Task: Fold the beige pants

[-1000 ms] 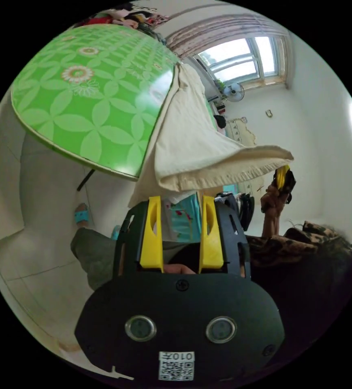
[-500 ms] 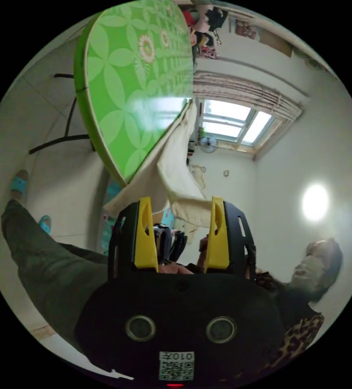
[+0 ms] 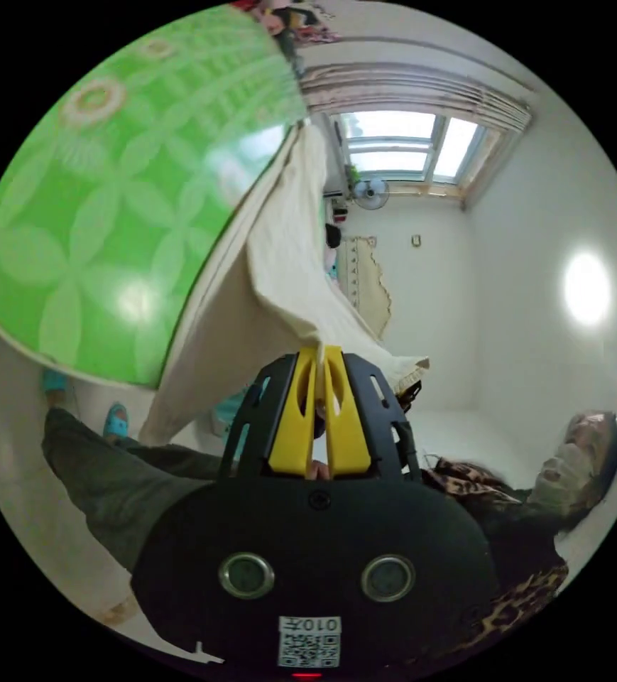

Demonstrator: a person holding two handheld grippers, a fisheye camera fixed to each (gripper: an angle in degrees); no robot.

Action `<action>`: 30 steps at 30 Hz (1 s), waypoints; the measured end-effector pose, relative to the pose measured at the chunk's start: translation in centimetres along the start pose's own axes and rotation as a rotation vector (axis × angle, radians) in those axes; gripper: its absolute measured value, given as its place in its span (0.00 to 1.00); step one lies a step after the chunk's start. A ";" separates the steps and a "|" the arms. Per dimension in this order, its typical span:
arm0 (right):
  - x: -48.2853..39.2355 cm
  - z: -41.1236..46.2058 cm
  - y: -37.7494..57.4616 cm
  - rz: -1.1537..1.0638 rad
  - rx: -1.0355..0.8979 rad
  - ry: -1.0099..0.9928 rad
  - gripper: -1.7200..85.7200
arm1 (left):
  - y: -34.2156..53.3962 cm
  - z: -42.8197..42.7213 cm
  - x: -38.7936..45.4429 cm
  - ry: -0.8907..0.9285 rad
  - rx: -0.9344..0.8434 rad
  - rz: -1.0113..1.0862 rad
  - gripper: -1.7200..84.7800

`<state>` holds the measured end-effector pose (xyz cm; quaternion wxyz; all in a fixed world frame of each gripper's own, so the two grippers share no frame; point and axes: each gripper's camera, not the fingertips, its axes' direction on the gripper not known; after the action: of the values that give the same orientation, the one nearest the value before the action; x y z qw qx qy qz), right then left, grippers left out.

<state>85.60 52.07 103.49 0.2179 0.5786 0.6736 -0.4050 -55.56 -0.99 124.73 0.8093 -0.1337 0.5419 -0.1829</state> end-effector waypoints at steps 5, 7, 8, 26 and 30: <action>-6.8 -2.3 -1.8 -0.187 -0.049 0.057 0.04 | -0.7 -7.9 12.2 -0.071 0.132 0.343 0.02; -7.9 -1.5 -0.5 -0.205 -0.121 0.104 0.04 | 0.7 -8.6 13.4 -0.140 0.136 0.393 0.02; -7.6 -1.3 0.1 -0.194 -0.136 0.112 0.04 | 1.4 -8.3 12.6 -0.166 0.114 0.390 0.02; -3.8 -4.7 3.6 -0.025 -0.160 0.118 0.04 | 3.9 -1.1 5.2 -0.182 -0.033 0.264 0.02; 2.6 -1.6 7.8 0.213 -0.309 0.174 0.05 | 4.5 1.3 -1.0 -0.324 -0.114 0.142 0.02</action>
<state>92.71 54.93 100.18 0.2866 0.6390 0.6792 -0.2198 -54.02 3.48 124.21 0.8880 -0.1682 0.4223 -0.0702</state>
